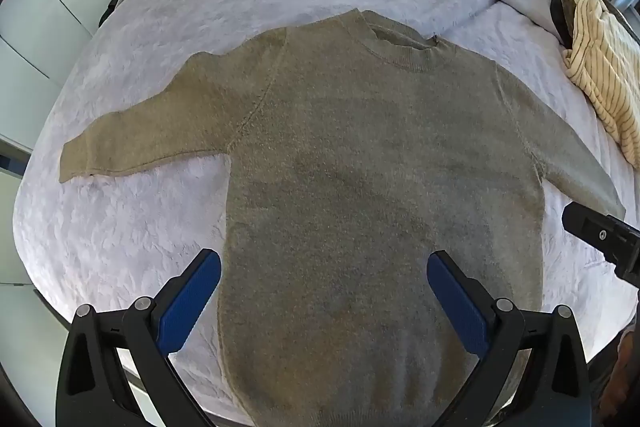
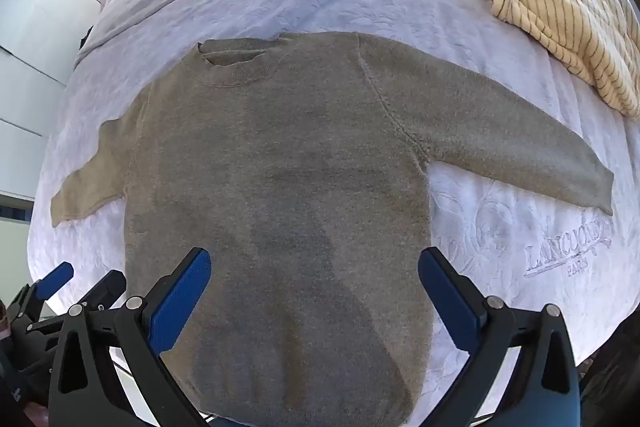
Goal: Fold small clothes
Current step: 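Position both tools above the flat grey sweater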
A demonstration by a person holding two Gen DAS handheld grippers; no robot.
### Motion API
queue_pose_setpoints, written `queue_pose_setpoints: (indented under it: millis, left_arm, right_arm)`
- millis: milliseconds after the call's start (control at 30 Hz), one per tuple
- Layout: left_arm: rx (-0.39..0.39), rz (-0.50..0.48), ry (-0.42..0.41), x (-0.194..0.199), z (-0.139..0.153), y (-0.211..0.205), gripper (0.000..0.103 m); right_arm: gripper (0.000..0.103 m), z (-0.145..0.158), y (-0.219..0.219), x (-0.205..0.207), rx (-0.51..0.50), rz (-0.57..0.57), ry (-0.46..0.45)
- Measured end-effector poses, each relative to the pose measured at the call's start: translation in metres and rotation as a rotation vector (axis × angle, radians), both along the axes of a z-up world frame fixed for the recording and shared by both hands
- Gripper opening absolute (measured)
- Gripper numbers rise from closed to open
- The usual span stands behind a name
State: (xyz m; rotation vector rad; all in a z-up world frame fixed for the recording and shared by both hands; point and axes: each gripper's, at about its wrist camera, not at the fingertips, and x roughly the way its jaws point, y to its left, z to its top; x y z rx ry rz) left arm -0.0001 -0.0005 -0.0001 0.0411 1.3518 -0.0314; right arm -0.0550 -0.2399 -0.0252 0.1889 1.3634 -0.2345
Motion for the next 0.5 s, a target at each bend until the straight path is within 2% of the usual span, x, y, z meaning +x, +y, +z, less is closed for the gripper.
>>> queue_pose_setpoints:
  millis: [500]
  left_arm:
    - [0.046, 0.069, 0.029, -0.005, -0.001, -0.007, 0.103]
  right_arm:
    - [0.103, -0.002, -0.017, 0.004, 0.016, 0.015, 0.001]
